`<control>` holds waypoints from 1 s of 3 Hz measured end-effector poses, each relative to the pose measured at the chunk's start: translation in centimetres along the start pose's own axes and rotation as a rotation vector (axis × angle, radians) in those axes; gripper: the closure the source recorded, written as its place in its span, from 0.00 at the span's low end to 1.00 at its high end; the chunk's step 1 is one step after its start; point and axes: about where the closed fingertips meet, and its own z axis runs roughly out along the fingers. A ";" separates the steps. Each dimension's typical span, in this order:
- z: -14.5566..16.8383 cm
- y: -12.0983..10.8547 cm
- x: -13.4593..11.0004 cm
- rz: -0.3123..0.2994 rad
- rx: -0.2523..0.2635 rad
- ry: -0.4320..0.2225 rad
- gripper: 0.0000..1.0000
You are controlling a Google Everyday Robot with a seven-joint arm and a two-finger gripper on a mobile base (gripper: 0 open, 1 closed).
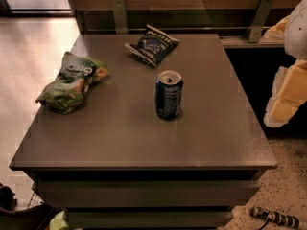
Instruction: Pick blue chip bag
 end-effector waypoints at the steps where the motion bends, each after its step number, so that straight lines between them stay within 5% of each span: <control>1: 0.0 0.0 0.0 0.000 0.000 0.000 0.00; 2: 0.4 -2.8 -1.0 0.008 0.039 -0.071 0.00; 3: 2.2 -7.9 -3.6 0.049 0.045 -0.181 0.00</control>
Offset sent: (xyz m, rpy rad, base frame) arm 0.0899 0.0060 0.0163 0.1861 -0.1546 0.0127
